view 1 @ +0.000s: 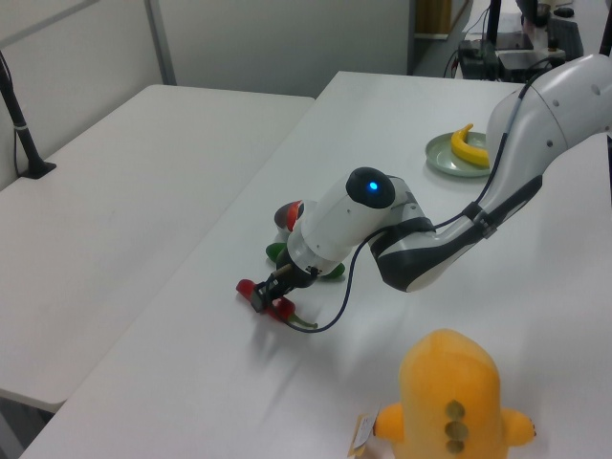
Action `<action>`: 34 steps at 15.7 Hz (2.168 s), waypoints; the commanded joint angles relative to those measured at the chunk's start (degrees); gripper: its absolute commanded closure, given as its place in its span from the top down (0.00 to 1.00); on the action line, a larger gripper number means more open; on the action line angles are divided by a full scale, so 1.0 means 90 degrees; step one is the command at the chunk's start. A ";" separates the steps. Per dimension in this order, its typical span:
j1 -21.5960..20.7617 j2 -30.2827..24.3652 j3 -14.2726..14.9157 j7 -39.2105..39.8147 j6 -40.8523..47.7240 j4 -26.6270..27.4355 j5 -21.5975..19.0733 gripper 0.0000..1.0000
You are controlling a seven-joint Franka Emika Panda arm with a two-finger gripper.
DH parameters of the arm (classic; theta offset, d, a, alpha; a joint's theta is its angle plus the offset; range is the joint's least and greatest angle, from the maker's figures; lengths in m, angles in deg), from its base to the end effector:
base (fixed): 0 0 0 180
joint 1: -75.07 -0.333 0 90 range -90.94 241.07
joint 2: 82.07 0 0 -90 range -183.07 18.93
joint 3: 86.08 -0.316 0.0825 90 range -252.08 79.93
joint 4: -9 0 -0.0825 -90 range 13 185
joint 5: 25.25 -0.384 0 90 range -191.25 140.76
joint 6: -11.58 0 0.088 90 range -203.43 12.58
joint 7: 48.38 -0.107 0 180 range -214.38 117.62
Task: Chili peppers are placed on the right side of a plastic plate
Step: 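Close the gripper on the chili pepper's stem end and lift it, then carry the hanging chili pepper toward the green plastic plate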
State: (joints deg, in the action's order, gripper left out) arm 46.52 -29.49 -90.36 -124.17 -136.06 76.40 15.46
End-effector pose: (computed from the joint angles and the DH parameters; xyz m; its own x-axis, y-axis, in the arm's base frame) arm 0.6778 0.4262 0.2834 0.7629 -0.2811 0.5822 -0.2138 -0.9596 -0.1831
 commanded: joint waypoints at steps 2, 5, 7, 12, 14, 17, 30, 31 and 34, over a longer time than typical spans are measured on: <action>0.0105 -0.0246 -0.0208 -0.0115 -0.0148 0.0235 0.0506 0.10; 0.0270 -0.0831 -0.0373 -0.0105 -0.0138 0.0721 0.0477 0.10; 0.0339 -0.1494 -0.0413 -0.0095 -0.0100 0.1171 0.0351 0.12; 0.0612 -0.2667 -0.0510 0.0382 -0.0090 0.2528 0.0165 0.11; 0.0826 -0.3135 -0.0637 0.0801 -0.0080 0.3036 -0.0137 0.11; 0.1022 -0.3887 -0.0647 0.1494 -0.0041 0.3778 -0.0791 0.11; 0.1842 -0.5871 -0.0443 0.6200 0.2409 0.4825 -0.4151 0.11; 0.1882 -0.5998 -0.0326 0.6426 0.2439 0.4903 -0.4220 0.11; 0.2008 -0.6349 0.0064 0.7012 0.2498 0.5137 -0.4230 0.11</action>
State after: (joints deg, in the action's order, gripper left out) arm 63.73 -81.65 -92.90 -67.42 -114.34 118.33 -21.06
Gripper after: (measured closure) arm 0.612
